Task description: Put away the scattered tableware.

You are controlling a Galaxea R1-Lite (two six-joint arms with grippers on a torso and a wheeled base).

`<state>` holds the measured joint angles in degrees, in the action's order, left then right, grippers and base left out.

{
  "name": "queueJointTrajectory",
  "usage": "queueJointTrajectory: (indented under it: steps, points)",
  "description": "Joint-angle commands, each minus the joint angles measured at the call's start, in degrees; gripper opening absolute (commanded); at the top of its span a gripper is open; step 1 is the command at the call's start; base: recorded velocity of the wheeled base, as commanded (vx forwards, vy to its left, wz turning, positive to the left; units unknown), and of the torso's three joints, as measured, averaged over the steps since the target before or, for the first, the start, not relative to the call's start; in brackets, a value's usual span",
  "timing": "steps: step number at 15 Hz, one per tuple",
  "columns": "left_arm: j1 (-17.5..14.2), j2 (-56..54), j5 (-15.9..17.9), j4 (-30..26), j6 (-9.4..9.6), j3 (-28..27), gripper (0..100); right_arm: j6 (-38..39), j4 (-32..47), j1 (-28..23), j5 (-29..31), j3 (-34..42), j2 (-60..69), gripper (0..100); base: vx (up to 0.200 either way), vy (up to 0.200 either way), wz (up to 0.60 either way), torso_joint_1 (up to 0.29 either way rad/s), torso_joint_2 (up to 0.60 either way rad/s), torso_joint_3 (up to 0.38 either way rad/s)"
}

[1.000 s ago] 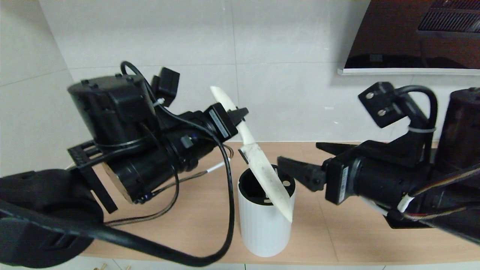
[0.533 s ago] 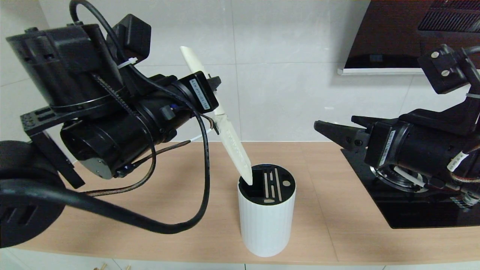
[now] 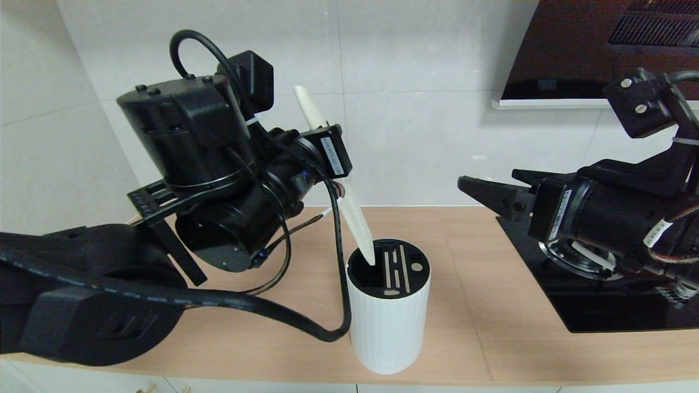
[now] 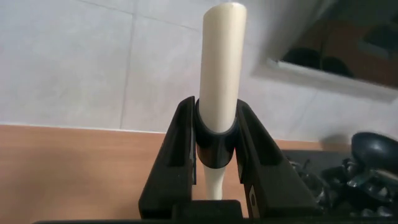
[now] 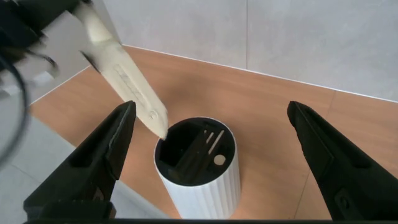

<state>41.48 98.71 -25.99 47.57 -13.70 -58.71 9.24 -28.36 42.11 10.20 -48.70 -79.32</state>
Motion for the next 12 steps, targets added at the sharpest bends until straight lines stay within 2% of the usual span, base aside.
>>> queueJointTrajectory:
  steps: [1, 5, 12]
  points:
    - [0.18, 2.98, -0.03, 0.42, 0.17, 0.53, 0, -0.01, -0.03, -0.01, -0.01, 0.01, -0.74, 100, 0.000, 0.000, 0.00, 0.000, 0.00, 0.000]
    - [0.62, 5.62, -0.46, 2.79, 0.17, 0.53, 0, -0.01, -0.12, -0.01, -0.01, 0.01, -0.92, 100, 0.000, 0.000, 0.00, 0.000, 0.00, 0.000]
    - [2.37, 8.70, -1.43, 2.79, 0.25, 0.88, 0, -0.01, -0.12, -0.01, -0.01, 0.19, -1.01, 100, 0.000, 0.000, 0.00, 0.000, 0.00, 0.000]
